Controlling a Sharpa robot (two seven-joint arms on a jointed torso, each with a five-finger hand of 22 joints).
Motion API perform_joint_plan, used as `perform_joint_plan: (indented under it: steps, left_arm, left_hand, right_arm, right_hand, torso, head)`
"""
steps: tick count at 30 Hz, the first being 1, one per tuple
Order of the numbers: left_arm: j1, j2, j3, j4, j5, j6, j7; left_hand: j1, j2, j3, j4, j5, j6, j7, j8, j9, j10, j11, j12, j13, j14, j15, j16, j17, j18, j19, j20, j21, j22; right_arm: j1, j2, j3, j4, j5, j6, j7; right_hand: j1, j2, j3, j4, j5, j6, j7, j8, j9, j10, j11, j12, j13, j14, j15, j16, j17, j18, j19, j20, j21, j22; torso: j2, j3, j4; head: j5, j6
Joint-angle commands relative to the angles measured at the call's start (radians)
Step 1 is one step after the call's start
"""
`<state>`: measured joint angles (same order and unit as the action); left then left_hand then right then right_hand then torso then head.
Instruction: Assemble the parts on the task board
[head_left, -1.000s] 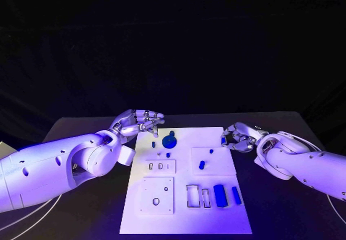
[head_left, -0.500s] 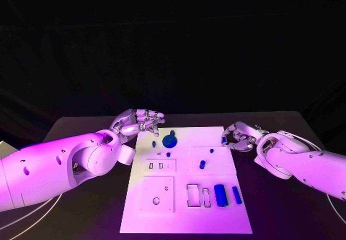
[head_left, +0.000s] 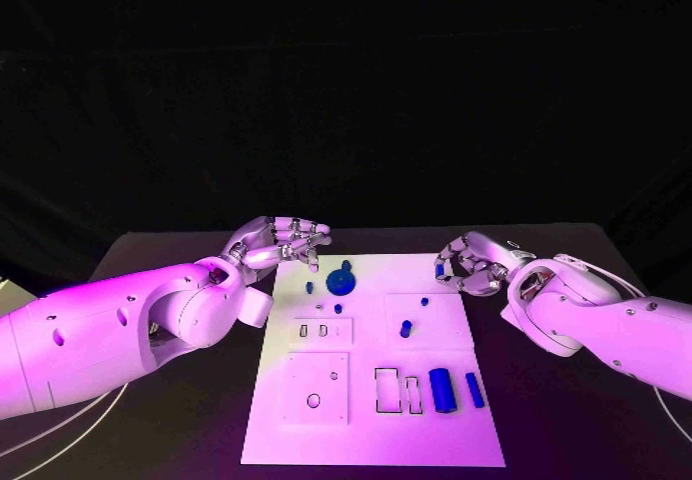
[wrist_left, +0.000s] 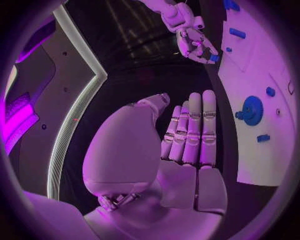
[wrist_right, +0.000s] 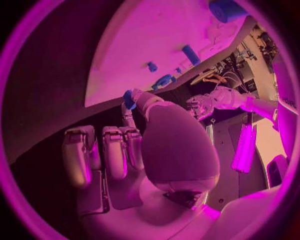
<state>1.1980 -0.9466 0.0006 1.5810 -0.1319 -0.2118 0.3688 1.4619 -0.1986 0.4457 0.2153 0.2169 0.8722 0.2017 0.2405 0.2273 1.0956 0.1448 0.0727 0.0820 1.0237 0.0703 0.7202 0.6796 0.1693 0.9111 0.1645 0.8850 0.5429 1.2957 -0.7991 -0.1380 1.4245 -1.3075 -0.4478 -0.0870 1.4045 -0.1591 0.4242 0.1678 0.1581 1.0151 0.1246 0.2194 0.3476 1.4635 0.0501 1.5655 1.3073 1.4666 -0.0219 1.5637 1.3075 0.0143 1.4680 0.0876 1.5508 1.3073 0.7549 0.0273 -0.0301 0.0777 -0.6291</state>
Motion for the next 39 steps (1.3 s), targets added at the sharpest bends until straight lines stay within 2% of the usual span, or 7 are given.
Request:
perform_joint_plan:
  steps: [1, 8, 15, 19, 25, 29, 39]
  left_arm:
    - [0.001, 0.005, 0.000, -0.004, -0.002, 0.007, 0.005]
    - [0.000, 0.018, 0.000, -0.017, 0.027, 0.008, 0.001]
    - [0.000, 0.024, 0.000, -0.046, 0.071, -0.007, 0.002]
    - [0.000, 0.023, 0.000, -0.059, 0.083, -0.019, 0.005]
    - [0.000, 0.023, 0.000, -0.064, 0.089, -0.027, 0.006]
    - [0.000, 0.021, 0.000, -0.062, 0.090, -0.029, 0.006]
    - [0.001, 0.021, 0.000, -0.060, 0.086, -0.027, 0.004]
  left_hand:
    - [-0.003, 0.003, 0.005, 0.002, -0.005, -0.007, 0.003, -0.003, 0.001, -0.005, -0.001, 0.003, 0.001, -0.007, 0.003, 0.007, 0.000, 0.014, -0.008, 0.002, 0.006, 0.001]
    - [-0.024, -0.003, -0.004, 0.014, -0.006, -0.009, 0.003, -0.003, 0.004, -0.004, -0.001, 0.004, 0.002, -0.009, 0.005, 0.009, -0.001, 0.014, -0.015, 0.004, 0.008, 0.002]
    - [-0.042, -0.009, -0.017, 0.025, -0.007, -0.010, 0.003, -0.003, 0.006, -0.003, -0.001, 0.006, 0.003, -0.008, 0.006, 0.013, -0.001, 0.014, -0.018, 0.006, 0.007, 0.001]
    - [-0.047, -0.009, -0.022, 0.029, -0.008, -0.007, 0.003, -0.001, 0.007, -0.001, -0.002, 0.008, 0.004, -0.008, 0.005, 0.015, 0.000, 0.014, -0.018, 0.007, 0.007, 0.001]
    - [-0.052, -0.010, -0.026, 0.033, -0.010, -0.007, 0.002, 0.000, 0.008, 0.000, -0.002, 0.009, 0.005, -0.008, 0.005, 0.016, 0.000, 0.014, -0.018, 0.007, 0.007, 0.000]
    - [-0.053, -0.010, -0.027, 0.033, -0.010, -0.007, 0.002, 0.000, 0.008, 0.001, -0.002, 0.009, 0.005, -0.008, 0.005, 0.017, 0.000, 0.014, -0.018, 0.007, 0.007, 0.000]
    - [-0.051, -0.010, -0.028, 0.033, -0.010, -0.006, 0.002, 0.000, 0.009, 0.001, -0.002, 0.009, 0.005, -0.008, 0.005, 0.017, 0.000, 0.015, -0.018, 0.007, 0.007, 0.000]
  right_arm:
    - [0.013, 0.007, 0.001, 0.050, -0.041, -0.021, -0.107]
    - [0.018, 0.071, 0.001, 0.142, -0.065, -0.020, -0.205]
    - [-0.016, 0.164, -0.006, 0.188, -0.122, -0.033, -0.278]
    - [-0.043, 0.219, -0.010, 0.182, -0.160, -0.035, -0.296]
    - [-0.073, 0.276, -0.016, 0.150, -0.192, -0.039, -0.329]
    - [-0.089, 0.303, -0.019, 0.130, -0.210, -0.038, -0.346]
    - [-0.117, 0.354, -0.023, 0.095, -0.245, -0.022, -0.365]
  right_hand:
    - [0.005, 0.006, 0.007, -0.004, -0.005, 0.003, -0.001, 0.003, 0.002, 0.104, -0.007, 0.001, 0.260, 0.098, -0.005, -0.002, 0.234, -0.009, 0.091, -0.007, 0.000, 0.247]
    - [0.003, 0.005, 0.008, -0.005, -0.007, 0.004, -0.002, 0.005, 0.003, 0.103, -0.007, 0.000, 0.259, 0.097, -0.005, -0.003, 0.234, -0.009, 0.091, -0.007, 0.001, 0.248]
    - [-0.011, 0.000, 0.010, -0.001, -0.020, 0.007, -0.003, 0.010, 0.007, 0.103, -0.008, 0.000, 0.259, 0.098, -0.005, -0.002, 0.234, -0.010, 0.094, -0.008, 0.005, 0.251]
    - [-0.019, -0.005, 0.009, 0.001, -0.023, 0.009, -0.005, 0.013, 0.008, 0.104, -0.010, 0.001, 0.260, 0.098, -0.006, -0.002, 0.235, -0.010, 0.095, -0.008, 0.007, 0.253]
    - [-0.020, -0.005, 0.010, 0.001, -0.022, 0.010, -0.006, 0.015, 0.009, 0.103, -0.011, -0.001, 0.258, 0.097, -0.006, -0.003, 0.233, -0.011, 0.096, -0.008, 0.009, 0.254]
    - [-0.020, -0.005, 0.010, 0.000, -0.021, 0.011, -0.006, 0.015, 0.009, 0.102, -0.011, -0.001, 0.258, 0.097, -0.006, -0.004, 0.231, -0.011, 0.096, -0.008, 0.008, 0.254]
    - [-0.021, -0.007, 0.011, 0.000, -0.018, 0.010, -0.007, 0.016, 0.010, 0.102, -0.012, -0.002, 0.258, 0.097, -0.007, -0.003, 0.232, -0.011, 0.096, -0.009, 0.008, 0.254]
  torso:
    - [-0.007, -0.0028, -0.0061]
    - [-0.015, -0.0070, -0.0052]
    - [-0.022, -0.0118, -0.0025]
    - [-0.023, -0.0147, -0.0025]
    - [-0.022, -0.0154, -0.0005]
    - [-0.019, -0.0127, -0.0010]
    - [-0.019, -0.0121, -0.0003]
  head:
    - [0.011, -0.005]
    - [0.032, -0.018]
    - [0.039, -0.031]
    - [0.040, -0.039]
    - [0.045, -0.048]
    - [0.048, -0.054]
    - [0.049, -0.064]
